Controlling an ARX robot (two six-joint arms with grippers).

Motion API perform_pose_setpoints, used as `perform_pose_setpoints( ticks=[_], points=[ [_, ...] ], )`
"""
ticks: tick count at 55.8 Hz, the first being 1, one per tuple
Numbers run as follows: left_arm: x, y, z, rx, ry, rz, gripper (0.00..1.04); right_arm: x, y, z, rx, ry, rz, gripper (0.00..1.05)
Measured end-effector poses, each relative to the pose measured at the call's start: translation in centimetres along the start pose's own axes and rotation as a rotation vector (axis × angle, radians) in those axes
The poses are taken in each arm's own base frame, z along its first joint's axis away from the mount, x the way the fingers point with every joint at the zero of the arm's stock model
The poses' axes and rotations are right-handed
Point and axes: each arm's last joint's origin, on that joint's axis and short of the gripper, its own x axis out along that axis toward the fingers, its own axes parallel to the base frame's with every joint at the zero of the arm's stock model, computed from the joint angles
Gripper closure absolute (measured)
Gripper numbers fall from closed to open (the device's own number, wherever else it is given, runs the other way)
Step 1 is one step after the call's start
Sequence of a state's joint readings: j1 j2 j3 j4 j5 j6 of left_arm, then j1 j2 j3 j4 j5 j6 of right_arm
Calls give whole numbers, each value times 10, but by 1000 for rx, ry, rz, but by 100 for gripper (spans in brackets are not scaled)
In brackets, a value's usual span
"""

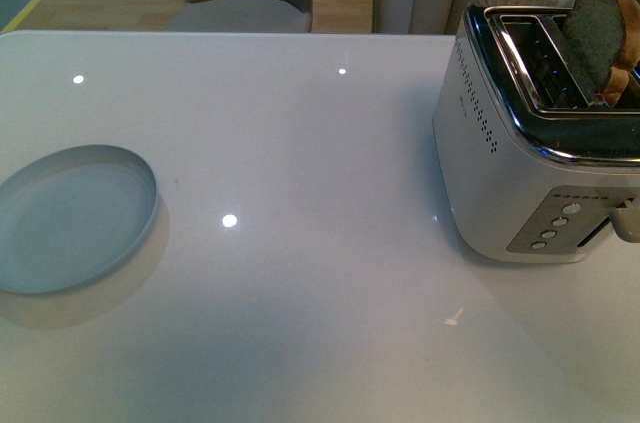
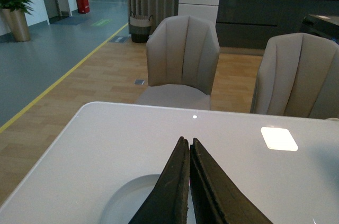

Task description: Left arm holds plate, right arm toasts bread

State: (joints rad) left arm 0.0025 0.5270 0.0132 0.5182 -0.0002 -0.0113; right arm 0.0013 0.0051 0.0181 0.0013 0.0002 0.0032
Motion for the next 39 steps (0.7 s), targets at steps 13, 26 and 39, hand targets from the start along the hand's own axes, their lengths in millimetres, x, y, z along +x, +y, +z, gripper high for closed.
perform_pose_setpoints(
  ticks=[13,26,39],
  points=[
    [-8,0,2,0,-7,0,102,0,0,0,0,0,0,9],
    [-15,0,2,0,-9,0,102,0,0,0,0,0,0,9],
    [-20,0,2,0,-9,0,102,0,0,0,0,0,0,9]
  ],
)
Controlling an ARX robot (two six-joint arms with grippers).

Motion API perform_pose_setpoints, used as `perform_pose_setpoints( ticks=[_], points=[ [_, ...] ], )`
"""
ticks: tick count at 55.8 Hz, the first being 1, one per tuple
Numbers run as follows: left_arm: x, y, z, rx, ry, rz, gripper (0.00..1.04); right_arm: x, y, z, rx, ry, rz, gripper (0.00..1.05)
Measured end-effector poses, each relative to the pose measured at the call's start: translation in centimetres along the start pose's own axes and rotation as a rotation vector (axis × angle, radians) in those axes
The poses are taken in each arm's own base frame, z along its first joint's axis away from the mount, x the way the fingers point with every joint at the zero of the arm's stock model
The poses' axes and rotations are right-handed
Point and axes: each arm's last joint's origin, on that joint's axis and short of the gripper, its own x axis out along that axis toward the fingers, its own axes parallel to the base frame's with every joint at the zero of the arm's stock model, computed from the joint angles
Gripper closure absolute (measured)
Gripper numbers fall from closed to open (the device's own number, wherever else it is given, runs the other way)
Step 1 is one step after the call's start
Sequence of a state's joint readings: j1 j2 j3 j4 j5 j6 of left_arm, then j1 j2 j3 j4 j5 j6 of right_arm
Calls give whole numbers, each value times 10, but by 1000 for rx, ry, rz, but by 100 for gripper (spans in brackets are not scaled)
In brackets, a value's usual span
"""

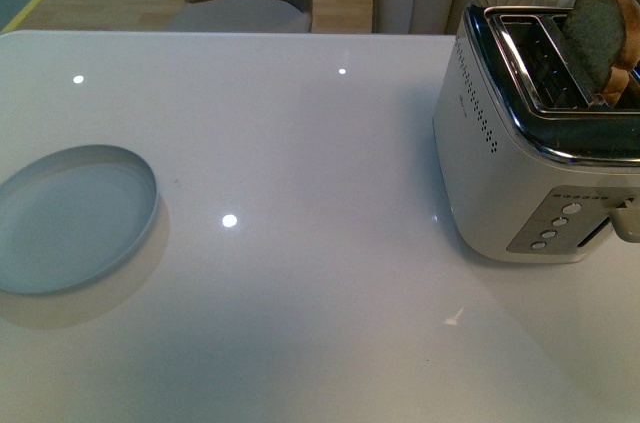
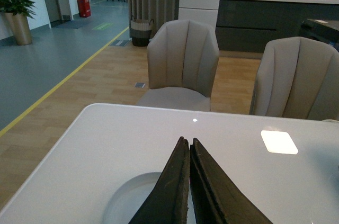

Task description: Left arm holds plate, right arm toasts bread

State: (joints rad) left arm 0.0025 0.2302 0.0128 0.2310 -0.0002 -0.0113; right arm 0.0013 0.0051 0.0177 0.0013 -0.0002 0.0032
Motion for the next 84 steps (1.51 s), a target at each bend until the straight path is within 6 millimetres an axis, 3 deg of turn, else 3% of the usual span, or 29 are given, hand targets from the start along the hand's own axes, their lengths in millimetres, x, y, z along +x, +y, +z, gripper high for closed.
perform_pose_setpoints(
  ticks=[36,65,84],
  points=[
    [-15,0,-3,0,5,0,102,0,0,0,0,-1,0,9],
    [-15,0,-3,0,5,0,7,0,0,0,0,0,0,9],
    [-15,0,-3,2,5,0,7,0,0,0,0,0,0,9]
  ],
)
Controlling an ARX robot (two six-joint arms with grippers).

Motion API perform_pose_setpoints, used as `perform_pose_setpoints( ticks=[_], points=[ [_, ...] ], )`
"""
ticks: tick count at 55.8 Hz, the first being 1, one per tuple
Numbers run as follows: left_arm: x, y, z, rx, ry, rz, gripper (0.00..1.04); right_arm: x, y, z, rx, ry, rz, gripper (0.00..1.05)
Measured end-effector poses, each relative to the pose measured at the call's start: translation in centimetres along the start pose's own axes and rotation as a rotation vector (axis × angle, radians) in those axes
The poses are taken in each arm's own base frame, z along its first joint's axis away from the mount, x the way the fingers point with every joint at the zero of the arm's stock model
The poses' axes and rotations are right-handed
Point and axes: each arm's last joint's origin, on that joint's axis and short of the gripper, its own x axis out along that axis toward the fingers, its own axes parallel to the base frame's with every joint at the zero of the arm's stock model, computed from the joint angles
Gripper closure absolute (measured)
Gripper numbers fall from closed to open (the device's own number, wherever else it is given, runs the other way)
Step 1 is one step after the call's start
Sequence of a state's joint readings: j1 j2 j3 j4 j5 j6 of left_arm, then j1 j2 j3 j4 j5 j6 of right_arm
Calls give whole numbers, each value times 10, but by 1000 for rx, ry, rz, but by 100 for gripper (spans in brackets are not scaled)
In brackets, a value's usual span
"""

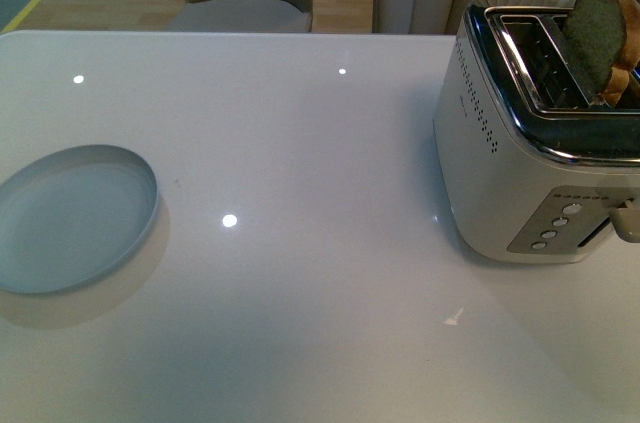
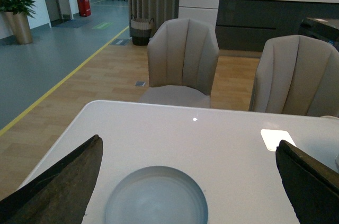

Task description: Left arm holds plate, right arm toasts bread

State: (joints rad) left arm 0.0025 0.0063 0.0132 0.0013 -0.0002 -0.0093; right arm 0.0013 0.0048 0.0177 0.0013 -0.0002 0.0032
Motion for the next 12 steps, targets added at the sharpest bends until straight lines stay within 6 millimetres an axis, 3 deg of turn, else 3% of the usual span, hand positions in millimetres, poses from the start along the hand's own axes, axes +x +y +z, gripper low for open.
perform_pose_setpoints(
  ticks=[12],
  points=[
    [0,0,0,0,0,0,7,0,0,0,0,0,0,9]
  ],
)
